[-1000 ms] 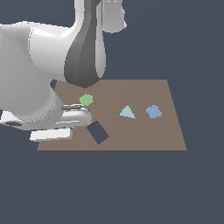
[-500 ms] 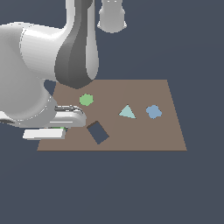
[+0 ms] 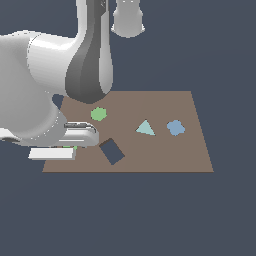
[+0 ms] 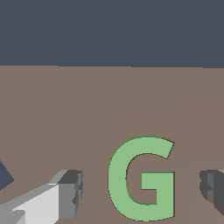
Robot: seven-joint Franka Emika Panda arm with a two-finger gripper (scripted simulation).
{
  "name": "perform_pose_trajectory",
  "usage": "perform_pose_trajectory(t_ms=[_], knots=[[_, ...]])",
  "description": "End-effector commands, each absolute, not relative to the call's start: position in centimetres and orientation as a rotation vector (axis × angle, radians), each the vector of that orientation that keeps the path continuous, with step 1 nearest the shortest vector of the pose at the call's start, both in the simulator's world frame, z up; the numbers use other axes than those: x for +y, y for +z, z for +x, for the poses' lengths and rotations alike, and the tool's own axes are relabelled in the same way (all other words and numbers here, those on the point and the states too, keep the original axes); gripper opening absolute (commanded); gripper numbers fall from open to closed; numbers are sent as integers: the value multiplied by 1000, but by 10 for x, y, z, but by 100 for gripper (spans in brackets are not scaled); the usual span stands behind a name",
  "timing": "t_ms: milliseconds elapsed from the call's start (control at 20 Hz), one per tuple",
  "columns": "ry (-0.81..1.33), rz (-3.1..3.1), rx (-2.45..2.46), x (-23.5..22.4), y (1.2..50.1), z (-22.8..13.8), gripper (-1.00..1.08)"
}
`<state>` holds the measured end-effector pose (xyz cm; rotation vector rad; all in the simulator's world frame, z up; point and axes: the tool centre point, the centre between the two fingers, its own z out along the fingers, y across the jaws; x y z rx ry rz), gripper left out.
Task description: Insert a designated object into the corresponding slot on a board.
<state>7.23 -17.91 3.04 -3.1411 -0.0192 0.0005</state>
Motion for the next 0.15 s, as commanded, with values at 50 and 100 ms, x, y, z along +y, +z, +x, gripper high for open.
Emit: perform_pose_trajectory(t_ms=[50, 100], knots=[[0, -3141, -19, -179, 30, 72, 100], [0, -3141, -19, -179, 30, 72, 100]])
